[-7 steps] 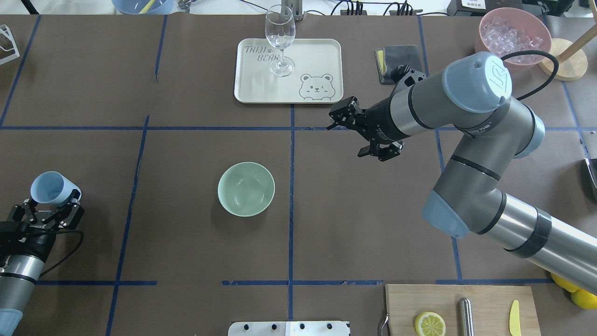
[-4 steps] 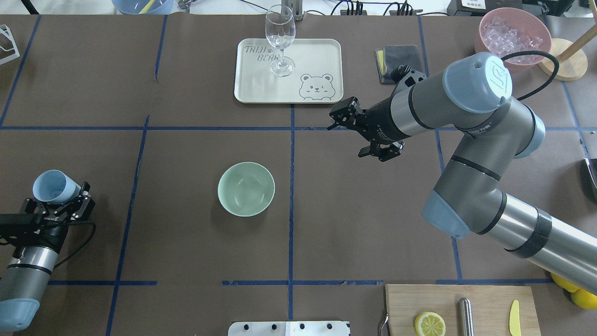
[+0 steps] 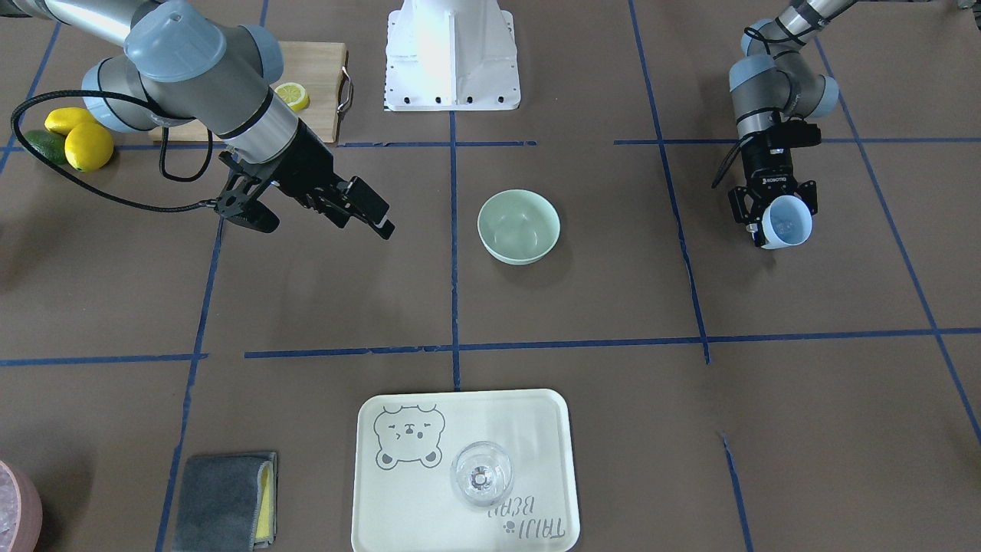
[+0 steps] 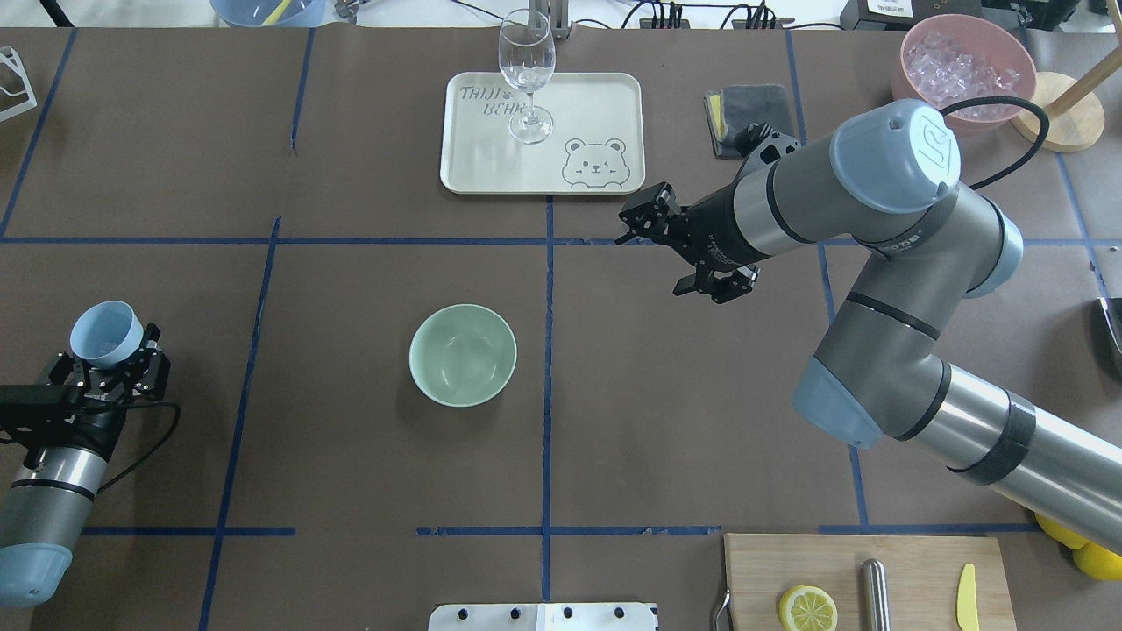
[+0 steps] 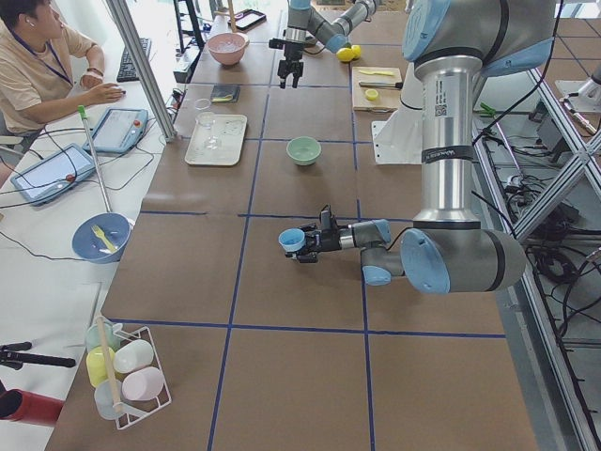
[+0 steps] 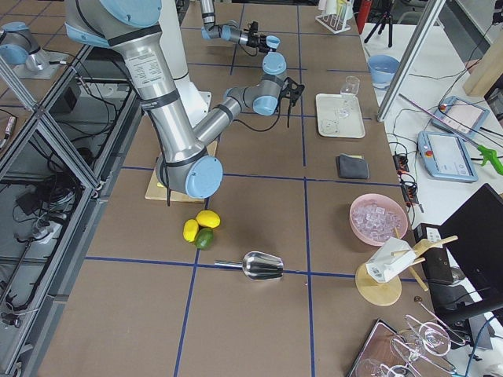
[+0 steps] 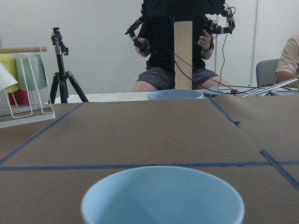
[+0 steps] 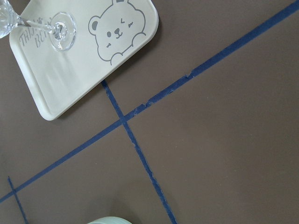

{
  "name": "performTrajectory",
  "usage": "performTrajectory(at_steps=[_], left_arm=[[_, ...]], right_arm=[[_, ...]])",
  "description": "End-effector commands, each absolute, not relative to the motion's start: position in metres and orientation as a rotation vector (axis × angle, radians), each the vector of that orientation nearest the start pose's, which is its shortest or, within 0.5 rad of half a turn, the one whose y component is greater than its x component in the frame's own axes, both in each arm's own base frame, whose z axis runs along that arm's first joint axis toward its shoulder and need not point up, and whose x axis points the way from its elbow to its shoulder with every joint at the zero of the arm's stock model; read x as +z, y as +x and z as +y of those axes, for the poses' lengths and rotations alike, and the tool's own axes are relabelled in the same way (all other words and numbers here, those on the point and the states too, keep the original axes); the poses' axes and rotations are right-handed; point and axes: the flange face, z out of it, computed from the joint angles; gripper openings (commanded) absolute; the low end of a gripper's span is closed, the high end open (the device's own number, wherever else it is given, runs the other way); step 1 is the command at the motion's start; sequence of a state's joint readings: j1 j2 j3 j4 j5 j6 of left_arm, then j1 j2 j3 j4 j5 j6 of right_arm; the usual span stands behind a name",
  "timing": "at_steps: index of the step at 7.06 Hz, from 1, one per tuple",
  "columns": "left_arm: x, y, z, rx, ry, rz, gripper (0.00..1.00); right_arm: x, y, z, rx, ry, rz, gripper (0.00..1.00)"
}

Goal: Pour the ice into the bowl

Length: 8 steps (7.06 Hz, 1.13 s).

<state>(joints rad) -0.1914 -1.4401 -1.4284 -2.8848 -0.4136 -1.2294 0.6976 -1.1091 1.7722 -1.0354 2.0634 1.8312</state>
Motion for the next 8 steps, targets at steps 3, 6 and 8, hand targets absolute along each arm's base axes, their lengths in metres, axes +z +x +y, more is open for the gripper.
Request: performTrajectory(at_steps=[3,6,8], left_arm=[[0.457,0.402,-0.304,-0.239,1.418,0.623,0.0],[0.371,0.47,-0.276,-0.01,1.51,0.442,0.0],[0.35,0.498,-0.267,0.3,1.509,0.193,0.0]], right_arm=[[0.242,-0.416,-0.462,0.537,-0.167,-1.249,1.0],[0.258,-0.415,-0.462,0.548,-0.176,-1.225,1.0],[0.266,-0.414,-0.461,0.552,-0.179,-1.213,1.0]])
